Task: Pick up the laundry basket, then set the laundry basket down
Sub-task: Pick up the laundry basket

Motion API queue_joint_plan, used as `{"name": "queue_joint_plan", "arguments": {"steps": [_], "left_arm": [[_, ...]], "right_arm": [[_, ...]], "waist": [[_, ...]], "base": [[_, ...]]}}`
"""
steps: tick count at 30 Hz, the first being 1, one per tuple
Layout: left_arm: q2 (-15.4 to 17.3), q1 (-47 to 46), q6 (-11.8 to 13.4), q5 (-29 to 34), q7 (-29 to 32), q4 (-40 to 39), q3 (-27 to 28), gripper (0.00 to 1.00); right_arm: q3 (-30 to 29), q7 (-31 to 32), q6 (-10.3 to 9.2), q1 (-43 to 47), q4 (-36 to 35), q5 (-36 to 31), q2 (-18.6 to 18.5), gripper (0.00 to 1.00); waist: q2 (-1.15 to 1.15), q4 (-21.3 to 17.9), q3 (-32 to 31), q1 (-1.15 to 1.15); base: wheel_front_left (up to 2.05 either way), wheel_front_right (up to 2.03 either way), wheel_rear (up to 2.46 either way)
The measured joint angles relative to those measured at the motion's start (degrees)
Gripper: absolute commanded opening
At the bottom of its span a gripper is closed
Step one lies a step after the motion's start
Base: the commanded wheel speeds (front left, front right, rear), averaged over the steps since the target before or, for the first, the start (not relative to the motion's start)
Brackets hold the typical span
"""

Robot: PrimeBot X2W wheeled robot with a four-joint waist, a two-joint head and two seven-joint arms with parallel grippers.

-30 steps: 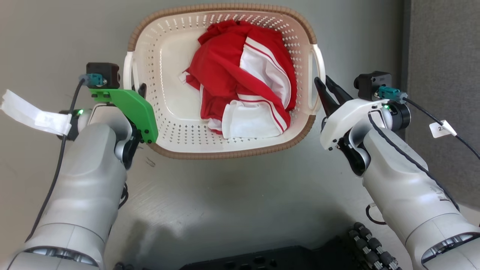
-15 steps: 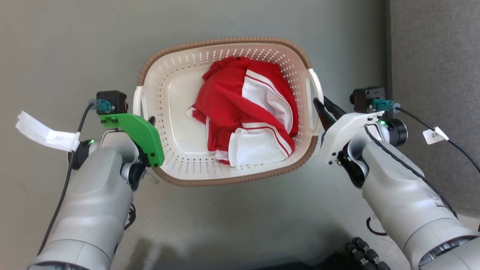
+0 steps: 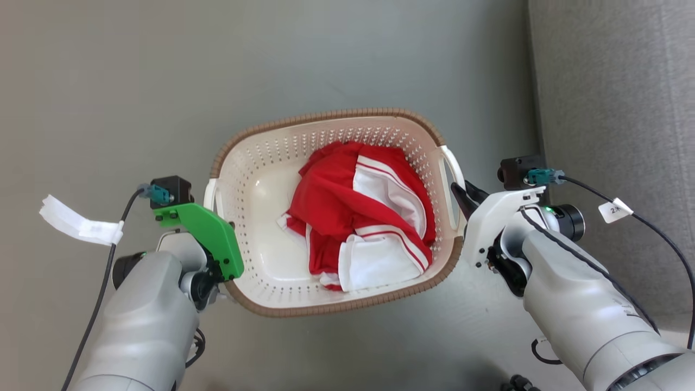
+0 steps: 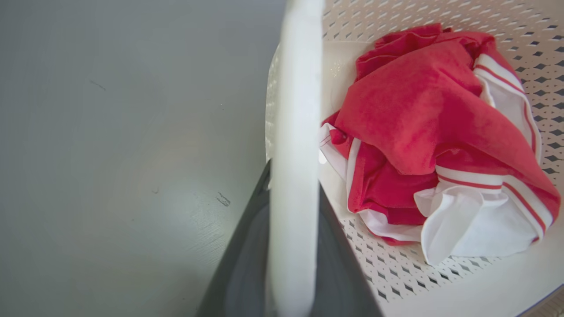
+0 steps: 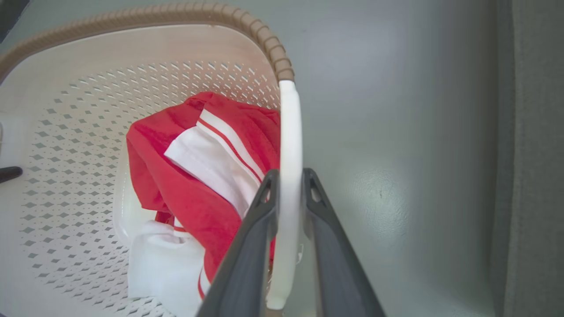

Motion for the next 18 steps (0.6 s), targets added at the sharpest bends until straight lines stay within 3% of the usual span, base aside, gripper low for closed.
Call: {"name": "queue_joint_plan", "arguments": {"steps": [18], "left_arm": [[0.0,5.2,0.0,-4.7,6.5,0.5,-1.1,0.0]], "right_arm": [[2.2,5.4,0.15,4.7,1.3,4.6,0.2,0.0]], "waist": [[0.0,-0.5,-12.1,0.0]], "base": [[0.0,0.0,0.0]]}}
